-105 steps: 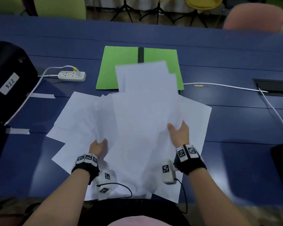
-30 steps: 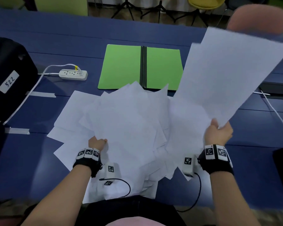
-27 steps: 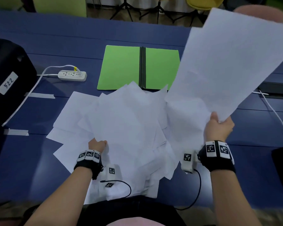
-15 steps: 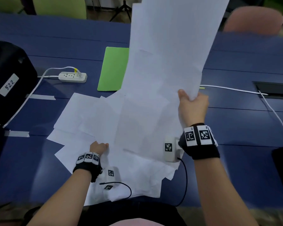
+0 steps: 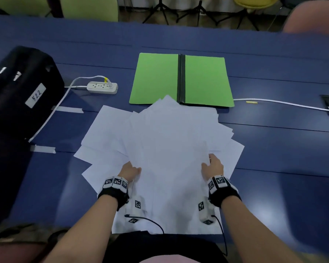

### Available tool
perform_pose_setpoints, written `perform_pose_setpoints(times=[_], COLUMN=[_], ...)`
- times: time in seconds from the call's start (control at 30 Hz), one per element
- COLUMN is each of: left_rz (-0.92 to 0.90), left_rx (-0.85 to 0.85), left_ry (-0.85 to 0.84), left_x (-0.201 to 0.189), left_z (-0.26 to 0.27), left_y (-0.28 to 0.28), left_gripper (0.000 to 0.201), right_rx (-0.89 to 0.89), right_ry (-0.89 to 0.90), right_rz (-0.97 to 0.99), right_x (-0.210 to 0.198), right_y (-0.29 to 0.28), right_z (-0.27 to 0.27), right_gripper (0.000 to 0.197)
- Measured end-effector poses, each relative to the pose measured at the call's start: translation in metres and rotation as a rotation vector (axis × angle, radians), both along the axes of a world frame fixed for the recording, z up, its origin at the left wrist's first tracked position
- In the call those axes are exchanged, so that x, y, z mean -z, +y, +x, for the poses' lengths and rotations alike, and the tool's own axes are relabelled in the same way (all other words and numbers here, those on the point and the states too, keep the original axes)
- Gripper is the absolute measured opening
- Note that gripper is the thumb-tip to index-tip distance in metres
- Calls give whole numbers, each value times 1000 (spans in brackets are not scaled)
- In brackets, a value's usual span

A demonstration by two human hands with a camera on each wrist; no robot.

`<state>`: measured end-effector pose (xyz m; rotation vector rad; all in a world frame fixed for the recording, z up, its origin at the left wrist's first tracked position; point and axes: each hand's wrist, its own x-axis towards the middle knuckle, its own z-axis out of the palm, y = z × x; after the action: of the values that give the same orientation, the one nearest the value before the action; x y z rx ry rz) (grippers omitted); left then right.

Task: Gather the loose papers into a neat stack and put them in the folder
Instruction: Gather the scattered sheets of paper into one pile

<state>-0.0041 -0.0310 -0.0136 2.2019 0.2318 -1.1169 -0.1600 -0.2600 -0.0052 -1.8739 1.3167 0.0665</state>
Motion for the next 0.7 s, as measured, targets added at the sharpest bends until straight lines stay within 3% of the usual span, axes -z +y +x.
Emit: perform_pose_setpoints(times=[0.1,0.17,0.23,0.33,0.37,0.43,0.5,0.6,0.7], left_rz=[12,-10,-79,-289,-317,-320,-315,-318,-143], left_rx=[-40,-50,-84,-111,-83,4,68,71,-100], left_ry=[-55,-50,-14,54,61,62,55,-3,-234], left_x=[10,14,15,16,15,11,9,5,4], left_z=[-3,-3,-4,-5,-7,-12,-17,-17,4], left_y=[1,3,2,-6,-11,-22,-34,-39,-18], left_gripper=[40,30,5,6,19,35,38,17,14], right_rx=[44,91,97,59,46,54,104,140,169], right_ry=[41,34,41,121,124,146,163,189,164], right_rz=[2,41,100,163,200,275,257,197,197], right_x=[8,9,7,5,6,9,13,9,14], right_y=[6,6,2,-9,-13,-16,-16,-16,-18], right_z=[-2,-3,-3,-4,-5,-9,-12,-17,-26], right_gripper=[64,77,76,39,29,42,61,55,54])
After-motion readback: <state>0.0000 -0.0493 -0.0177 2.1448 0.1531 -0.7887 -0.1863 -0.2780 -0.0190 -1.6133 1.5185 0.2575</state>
